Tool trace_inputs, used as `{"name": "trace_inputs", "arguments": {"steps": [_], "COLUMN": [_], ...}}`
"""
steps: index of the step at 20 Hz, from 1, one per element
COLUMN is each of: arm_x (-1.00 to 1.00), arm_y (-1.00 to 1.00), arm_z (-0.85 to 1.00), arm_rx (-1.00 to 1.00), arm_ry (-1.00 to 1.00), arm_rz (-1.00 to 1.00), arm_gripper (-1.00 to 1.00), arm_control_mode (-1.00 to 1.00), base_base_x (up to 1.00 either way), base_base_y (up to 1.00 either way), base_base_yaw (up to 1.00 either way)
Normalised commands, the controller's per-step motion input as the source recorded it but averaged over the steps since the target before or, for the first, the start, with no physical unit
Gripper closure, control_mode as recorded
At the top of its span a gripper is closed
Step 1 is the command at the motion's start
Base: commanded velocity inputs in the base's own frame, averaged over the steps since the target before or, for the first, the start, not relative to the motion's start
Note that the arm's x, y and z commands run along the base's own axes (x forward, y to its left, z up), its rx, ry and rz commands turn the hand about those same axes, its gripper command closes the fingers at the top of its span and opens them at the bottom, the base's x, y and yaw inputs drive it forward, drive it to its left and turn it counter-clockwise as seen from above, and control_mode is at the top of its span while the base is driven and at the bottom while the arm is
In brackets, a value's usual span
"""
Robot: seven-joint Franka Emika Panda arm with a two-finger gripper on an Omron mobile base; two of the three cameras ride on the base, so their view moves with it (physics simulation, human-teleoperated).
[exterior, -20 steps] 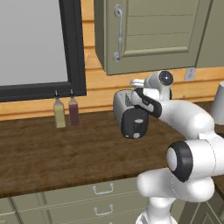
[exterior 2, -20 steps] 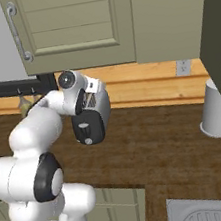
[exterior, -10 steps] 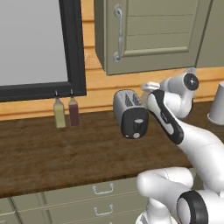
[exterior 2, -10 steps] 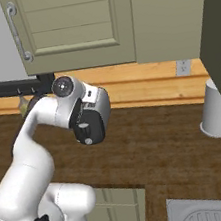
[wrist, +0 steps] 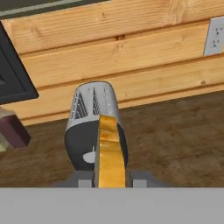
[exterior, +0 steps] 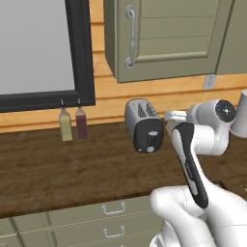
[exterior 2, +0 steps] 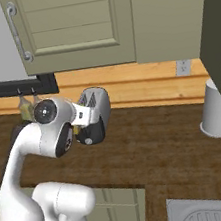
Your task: Start the toaster. Once the lever pops up, take the bread to the plate on the dining counter.
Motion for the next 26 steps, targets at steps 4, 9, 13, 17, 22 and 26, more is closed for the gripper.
{"name": "trace_inputs", "arguments": {"steps": [4, 9, 13, 17, 22, 26], "arm_x": [-0.11, -0.01, 0.00, 0.00, 0.00, 0.00], "arm_y": [0.22, 0.29, 0.00, 0.00, 0.00, 0.00], "arm_z": [-0.29, -0.07, 0.00, 0.00, 0.00, 0.00], "arm_rx": [-0.13, -0.09, 0.00, 0.00, 0.00, 0.00], "arm_ry": [0.05, 0.03, 0.00, 0.00, 0.00, 0.00], "arm_rz": [-0.15, -0.15, 0.00, 0.00, 0.00, 0.00], "arm_gripper": [1.00, 1.00, 1.00, 1.00, 1.00, 1.00], "arm_control_mode": [-1.00, 1.00, 1.00, 1.00, 1.00, 1.00], "base_base_x": [0.00, -0.05, -0.62, -0.97, -0.83, -0.48], "base_base_y": [0.00, 0.08, 0.54, 0.54, 0.30, 0.13], "base_base_yaw": [0.00, -0.05, -0.35, -0.60, -0.78, -0.91]}}
